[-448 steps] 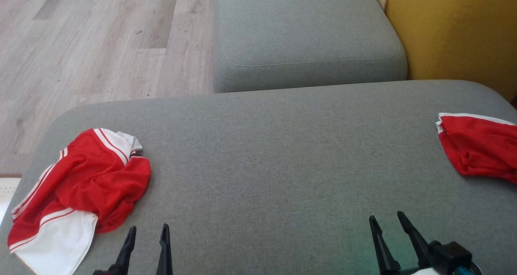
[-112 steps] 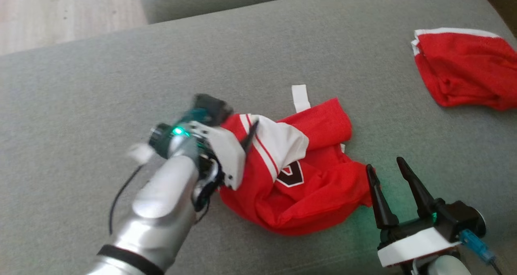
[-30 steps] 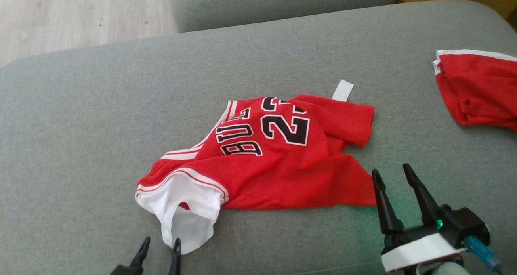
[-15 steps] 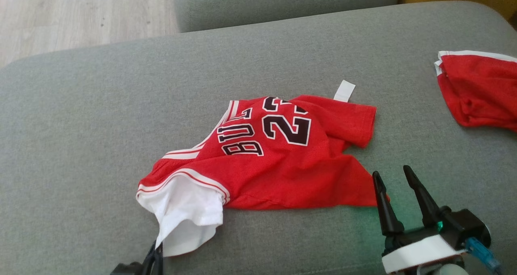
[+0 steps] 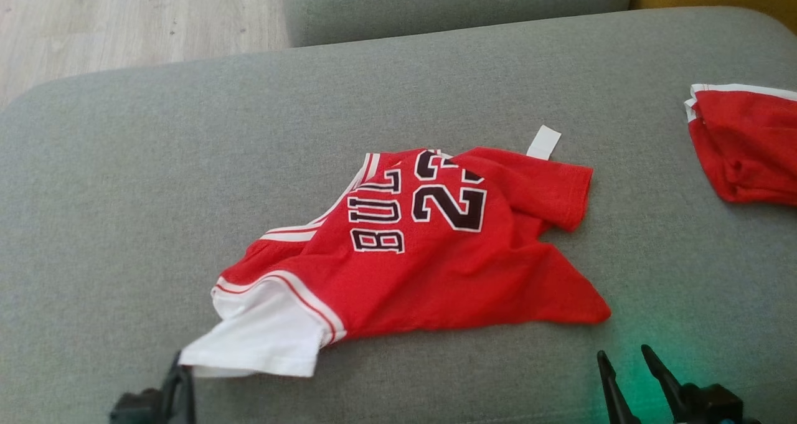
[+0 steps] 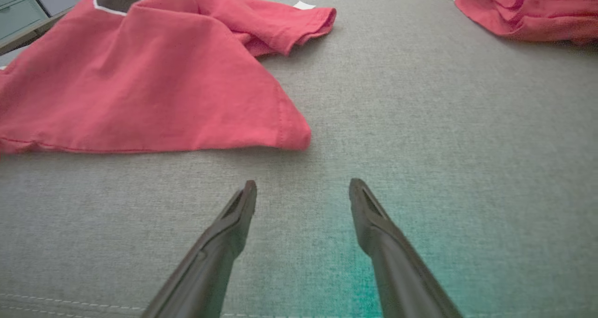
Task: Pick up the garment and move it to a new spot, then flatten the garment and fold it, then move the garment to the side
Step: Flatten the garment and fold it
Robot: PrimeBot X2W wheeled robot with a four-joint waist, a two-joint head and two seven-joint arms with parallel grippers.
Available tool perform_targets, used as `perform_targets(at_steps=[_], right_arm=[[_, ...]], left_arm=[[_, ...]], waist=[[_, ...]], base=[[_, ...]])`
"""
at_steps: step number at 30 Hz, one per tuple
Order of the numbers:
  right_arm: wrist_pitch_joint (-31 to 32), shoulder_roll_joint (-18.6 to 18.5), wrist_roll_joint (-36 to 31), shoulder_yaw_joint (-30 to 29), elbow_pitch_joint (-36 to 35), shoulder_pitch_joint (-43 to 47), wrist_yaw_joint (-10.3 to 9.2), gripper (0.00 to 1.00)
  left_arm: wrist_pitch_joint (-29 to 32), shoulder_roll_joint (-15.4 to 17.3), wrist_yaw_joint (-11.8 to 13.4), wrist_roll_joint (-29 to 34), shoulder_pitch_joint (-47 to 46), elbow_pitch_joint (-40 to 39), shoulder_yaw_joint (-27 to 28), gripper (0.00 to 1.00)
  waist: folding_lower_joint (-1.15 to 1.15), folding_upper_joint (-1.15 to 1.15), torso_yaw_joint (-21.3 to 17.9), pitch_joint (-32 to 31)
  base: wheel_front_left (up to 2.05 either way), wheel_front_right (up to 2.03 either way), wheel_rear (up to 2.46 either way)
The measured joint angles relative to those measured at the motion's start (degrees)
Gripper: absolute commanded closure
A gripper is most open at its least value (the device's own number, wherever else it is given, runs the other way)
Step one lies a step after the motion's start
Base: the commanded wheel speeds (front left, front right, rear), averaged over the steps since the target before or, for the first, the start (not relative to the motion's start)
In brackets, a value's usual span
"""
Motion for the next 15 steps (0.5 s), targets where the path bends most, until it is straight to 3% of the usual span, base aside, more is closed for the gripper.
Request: perform_targets(at_steps=[15], right_arm=[[0.0,-0.1,1.0,3.7,5.3,-4.1,0.00,0.00]], left_arm=[[0.0,1.8,0.4,-0.5,0.0,-1.5,2.6,1.00]], waist=[[0.00,0.00,0.9,-0.3]], base=[[0.00,0.00,0.00]])
